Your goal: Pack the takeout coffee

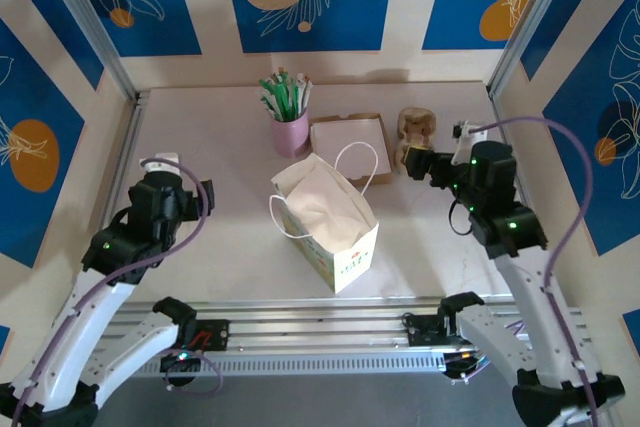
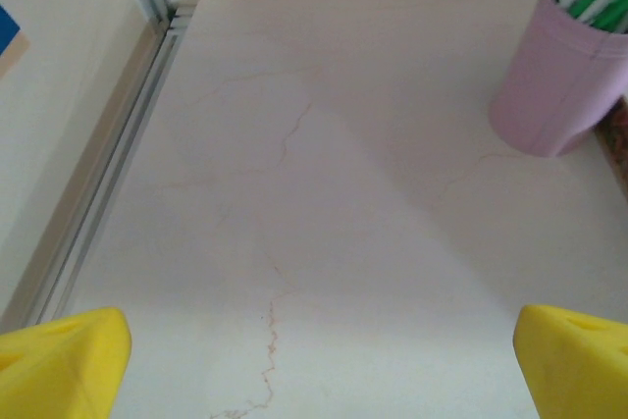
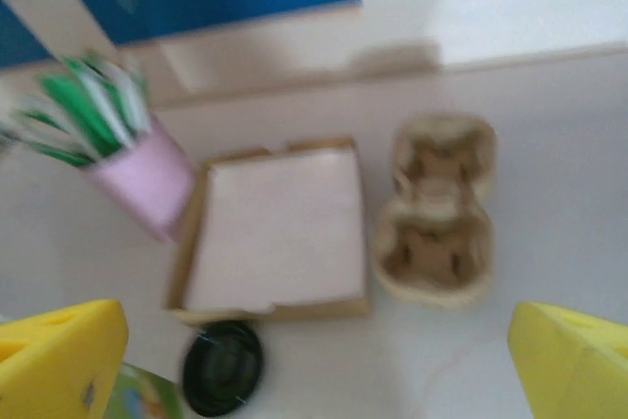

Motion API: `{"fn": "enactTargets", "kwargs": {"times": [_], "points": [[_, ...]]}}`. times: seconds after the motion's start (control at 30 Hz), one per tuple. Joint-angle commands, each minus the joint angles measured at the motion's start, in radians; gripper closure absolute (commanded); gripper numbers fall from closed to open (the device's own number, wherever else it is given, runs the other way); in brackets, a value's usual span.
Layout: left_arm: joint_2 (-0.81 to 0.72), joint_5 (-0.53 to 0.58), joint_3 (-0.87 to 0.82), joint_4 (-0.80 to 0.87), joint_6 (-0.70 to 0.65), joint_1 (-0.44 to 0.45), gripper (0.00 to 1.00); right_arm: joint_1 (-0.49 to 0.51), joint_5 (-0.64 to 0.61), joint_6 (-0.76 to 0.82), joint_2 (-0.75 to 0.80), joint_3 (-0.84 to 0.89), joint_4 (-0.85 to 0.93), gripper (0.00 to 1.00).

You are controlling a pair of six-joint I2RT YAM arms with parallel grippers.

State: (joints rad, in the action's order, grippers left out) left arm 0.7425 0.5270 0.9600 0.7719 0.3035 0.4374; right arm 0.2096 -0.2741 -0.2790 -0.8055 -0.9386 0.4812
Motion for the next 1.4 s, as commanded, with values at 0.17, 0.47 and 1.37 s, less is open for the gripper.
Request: {"fn": "enactTargets", "kwargs": {"times": [0.17, 0.47, 1.37], "points": [[0.04, -0.016, -0.211, -0.353, -0.086, -0.083, 0.0, -0.109, -0.086, 0.038, -0.02, 0.451, -0.572, 0.01], [0.165, 0.016, -0.45, -0.825, -0.192, -0.172, 0.0, -0.138, -0.1, 0.13, -0.367, 0.532, -1.005, 0.01], [0.821, -0.365, -0.579, -1.692, -0.324, -0.36, 0.0, -0.196, 0.076, 0.149, -0.718, 0.534, -1.309, 0.01]]}}
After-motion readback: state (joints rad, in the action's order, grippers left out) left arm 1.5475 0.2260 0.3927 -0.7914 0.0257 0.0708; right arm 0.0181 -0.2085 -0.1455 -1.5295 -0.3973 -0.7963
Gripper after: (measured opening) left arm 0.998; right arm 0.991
